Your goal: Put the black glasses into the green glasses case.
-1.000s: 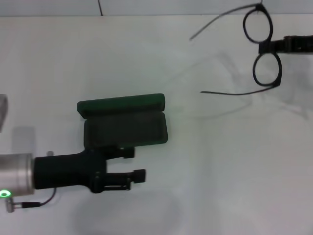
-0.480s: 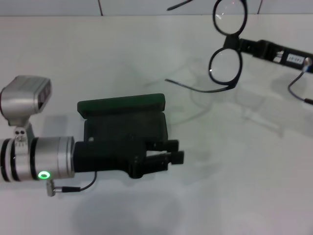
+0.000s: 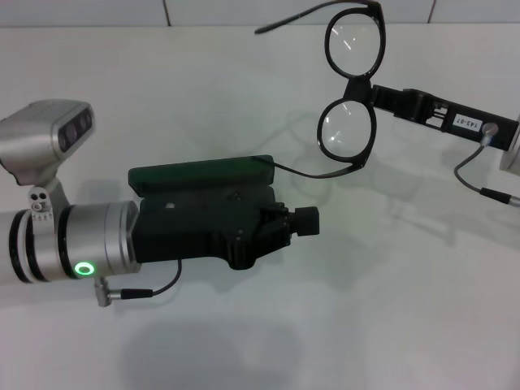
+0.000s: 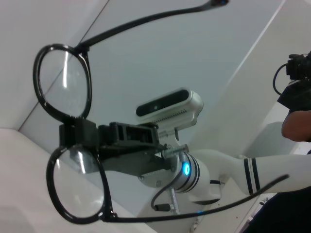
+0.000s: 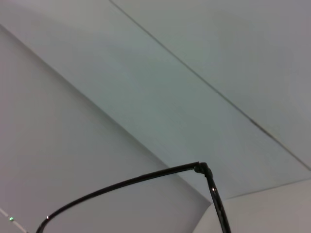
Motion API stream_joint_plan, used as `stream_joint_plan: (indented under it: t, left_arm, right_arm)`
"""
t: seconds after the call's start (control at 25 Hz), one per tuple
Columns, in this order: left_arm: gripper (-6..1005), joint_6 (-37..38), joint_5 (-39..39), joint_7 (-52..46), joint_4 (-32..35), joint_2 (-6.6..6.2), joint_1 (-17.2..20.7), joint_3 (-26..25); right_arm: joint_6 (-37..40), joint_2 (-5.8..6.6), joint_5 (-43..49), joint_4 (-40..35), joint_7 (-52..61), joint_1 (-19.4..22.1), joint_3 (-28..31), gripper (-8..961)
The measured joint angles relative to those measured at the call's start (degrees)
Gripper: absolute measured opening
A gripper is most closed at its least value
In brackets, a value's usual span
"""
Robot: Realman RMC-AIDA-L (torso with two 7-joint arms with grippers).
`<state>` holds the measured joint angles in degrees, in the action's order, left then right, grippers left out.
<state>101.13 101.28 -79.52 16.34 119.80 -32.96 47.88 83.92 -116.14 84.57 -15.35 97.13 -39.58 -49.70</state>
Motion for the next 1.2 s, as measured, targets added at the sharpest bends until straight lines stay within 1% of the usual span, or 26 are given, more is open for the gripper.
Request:
stream_joint_plan:
  t: [0.2,0.44,0.6,0.88,1.2]
  left_arm:
    - [-2,0.1,-0.3,-0.1,0.0,0.0,-0.8,0.1]
    - [0,0.1,-0.4,-0.3,-0.1,0.0,-2.0,0.1]
    - [1,0.1,-0.5,-0.3,0.1,0.0,-3.6,-0.2]
    - [3,0.0,-0.7,-0.3,0.3,-0.07,-6.7,-0.3]
    - [6,-0.2,-1.6,-0.1,0.5,-0.18,-7.7,-0.3]
  right_arm:
    - [-0.2,-0.03,0.3,0.2,-0.9,-0.1,-0.4,100]
    - [-0.2,-0.05,0.0,0.0,-1.6,-0.2,-3.4,99]
    - [-0.2,-0.05,0.0,-0.2,-1.9,-0.5,-5.7,99]
    - [0.9,-0.04,0.1,-0.3,-2.4,-0.9,-8.0,99]
    - [5.6,-0.04,-0.1,-0.3,-3.1,-1.3,-9.7,99]
